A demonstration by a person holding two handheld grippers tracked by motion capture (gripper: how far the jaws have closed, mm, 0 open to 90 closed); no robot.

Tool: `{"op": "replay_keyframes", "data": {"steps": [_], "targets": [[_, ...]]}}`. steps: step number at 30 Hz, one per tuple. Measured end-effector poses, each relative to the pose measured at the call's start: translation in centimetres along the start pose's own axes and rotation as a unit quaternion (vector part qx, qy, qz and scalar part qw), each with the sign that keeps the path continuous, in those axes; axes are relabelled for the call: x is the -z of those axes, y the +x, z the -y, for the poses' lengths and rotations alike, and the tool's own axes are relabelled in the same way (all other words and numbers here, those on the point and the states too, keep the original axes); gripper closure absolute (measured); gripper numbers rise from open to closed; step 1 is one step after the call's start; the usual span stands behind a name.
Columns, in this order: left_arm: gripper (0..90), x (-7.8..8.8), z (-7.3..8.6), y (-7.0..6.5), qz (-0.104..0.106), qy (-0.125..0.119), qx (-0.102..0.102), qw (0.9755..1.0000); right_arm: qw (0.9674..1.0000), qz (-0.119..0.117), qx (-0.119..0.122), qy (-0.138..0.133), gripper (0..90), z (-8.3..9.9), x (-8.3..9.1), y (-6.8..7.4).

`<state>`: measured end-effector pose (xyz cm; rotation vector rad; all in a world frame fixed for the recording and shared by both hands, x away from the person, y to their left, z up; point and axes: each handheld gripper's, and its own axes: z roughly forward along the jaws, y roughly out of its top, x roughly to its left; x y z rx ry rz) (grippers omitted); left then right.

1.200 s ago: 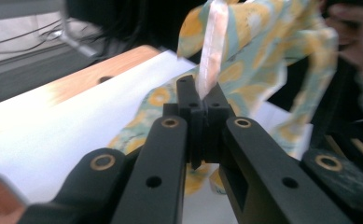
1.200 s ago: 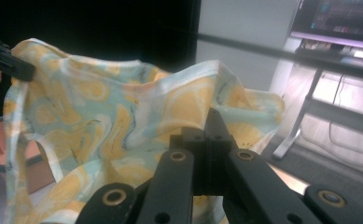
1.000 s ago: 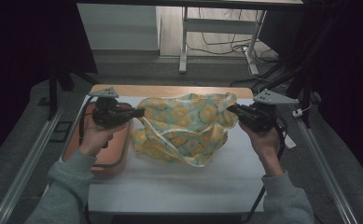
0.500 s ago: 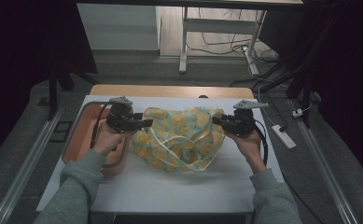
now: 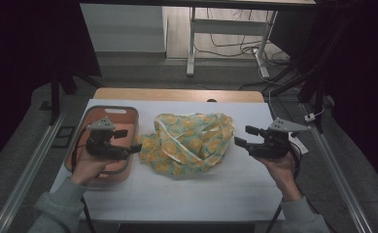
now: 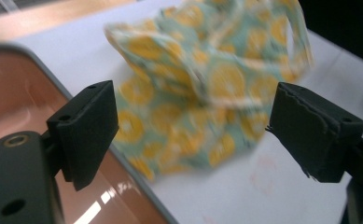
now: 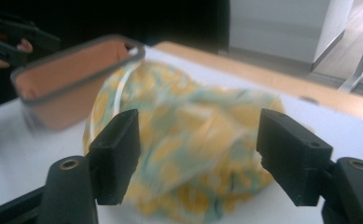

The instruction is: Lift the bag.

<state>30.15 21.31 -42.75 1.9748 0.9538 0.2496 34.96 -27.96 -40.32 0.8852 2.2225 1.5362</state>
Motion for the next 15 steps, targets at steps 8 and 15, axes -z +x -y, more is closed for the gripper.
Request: {"op": "replay_keyframes", "data": {"steps": [8, 15], "targets": [[17.7, -0.3, 2.4, -0.8, -0.003, 0.012, -0.001, 0.9999, 0.9988, 0.014, 0.007, 0.046, 34.2, 4.8, -0.3, -0.2], [17.9, -0.6, 2.6, -0.6, -0.002, 0.013, 0.005, 0.9999, 0.9984, 0.024, 0.017, 0.048, 34.6, 5.0, -0.5, -0.2]]}}
